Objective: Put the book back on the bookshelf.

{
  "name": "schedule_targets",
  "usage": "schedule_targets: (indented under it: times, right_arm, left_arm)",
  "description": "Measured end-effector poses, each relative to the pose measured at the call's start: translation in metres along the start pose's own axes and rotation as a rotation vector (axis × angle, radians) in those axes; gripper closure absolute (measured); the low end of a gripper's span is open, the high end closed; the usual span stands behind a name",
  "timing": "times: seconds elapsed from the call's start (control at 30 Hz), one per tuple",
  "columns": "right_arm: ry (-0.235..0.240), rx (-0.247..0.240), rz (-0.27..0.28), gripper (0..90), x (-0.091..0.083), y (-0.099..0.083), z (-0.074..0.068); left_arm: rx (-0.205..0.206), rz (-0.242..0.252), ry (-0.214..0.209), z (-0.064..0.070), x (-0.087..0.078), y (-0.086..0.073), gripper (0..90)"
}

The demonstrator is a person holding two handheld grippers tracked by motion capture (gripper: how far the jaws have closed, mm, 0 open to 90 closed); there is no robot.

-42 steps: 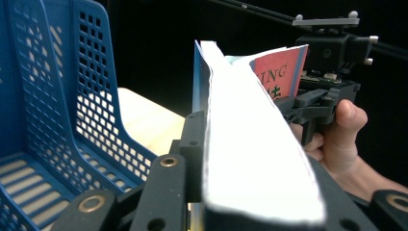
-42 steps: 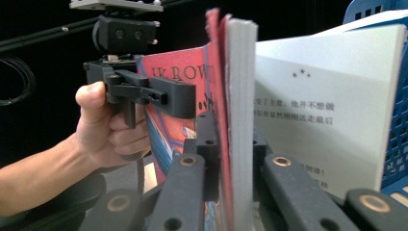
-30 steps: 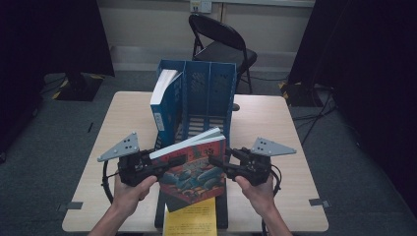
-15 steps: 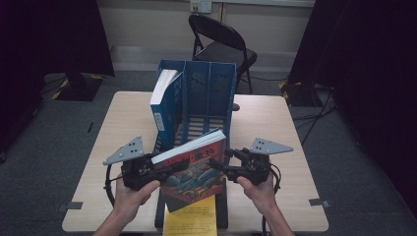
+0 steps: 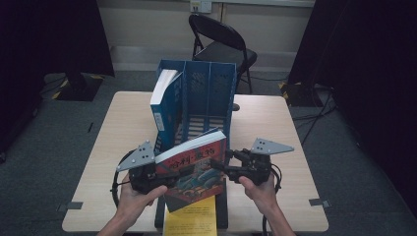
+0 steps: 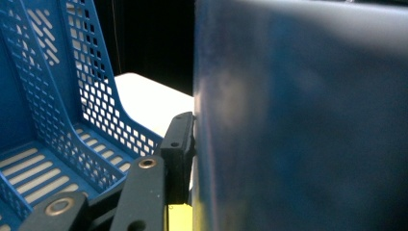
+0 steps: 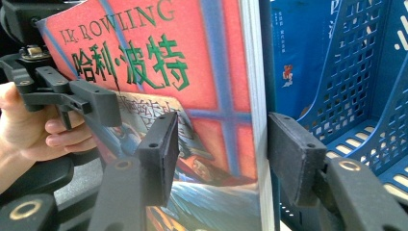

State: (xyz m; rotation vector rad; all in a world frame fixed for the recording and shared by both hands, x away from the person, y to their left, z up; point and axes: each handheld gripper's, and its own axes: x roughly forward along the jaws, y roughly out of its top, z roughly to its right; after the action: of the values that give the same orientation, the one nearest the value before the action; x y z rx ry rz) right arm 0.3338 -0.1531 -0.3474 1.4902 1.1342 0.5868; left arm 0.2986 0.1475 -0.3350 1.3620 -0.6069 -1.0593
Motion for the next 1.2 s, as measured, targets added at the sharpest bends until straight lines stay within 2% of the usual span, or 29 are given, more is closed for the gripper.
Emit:
schedule_targets:
  times: [0.07,0.13,0.17,0.23,0.33,0.47,0.6,0.83,0.97,1.2]
  right_arm:
    - [-0.005,-0.002,0.0,46.2,0.001,0.0,0.0]
    - [-0.001,0.001,0.001,46.2,0.001,0.0,0.0]
    - [-0.002,0.001,0.0,46.2,0.001,0.0,0.0]
    - [-0.005,-0.002,0.001,46.2,0.001,0.0,0.0]
    - [-0.005,0.0,-0.001,46.2,0.001,0.0,0.001]
    - [-0.01,-0.005,-0.003,46.2,0.002,0.001,0.001]
    - [-0.011,-0.003,-0.004,46.1,0.002,0.001,0.0]
    - [-0.015,-0.002,-0.005,46.2,0.003,0.001,0.001]
    - [-0.018,-0.006,-0.005,46.2,0.003,0.001,0.0]
    - [-0.015,-0.002,-0.004,46.4,0.003,0.001,0.0]
  left_arm:
    - [-0.006,-0.004,-0.003,0.001,0.0,0.0,60.4]
    - [-0.004,-0.013,0.021,0.0,-0.001,0.0,65.1]
    - [0.0,-0.006,0.024,-0.001,-0.001,-0.001,69.7]
    - [-0.002,0.008,0.018,-0.002,0.0,-0.002,71.0]
    - [0.003,0.01,0.022,-0.001,0.0,-0.002,71.4]
    - [-0.031,0.027,0.018,-0.003,0.001,-0.004,71.2]
    - [-0.034,0.038,0.034,-0.003,0.001,-0.006,72.8]
    - [-0.024,0.051,0.024,-0.004,0.002,-0.008,73.1]
    - [-0.034,0.08,0.02,-0.005,0.003,-0.012,72.1]
    - [-0.001,0.08,0.033,-0.003,0.004,-0.014,73.2]
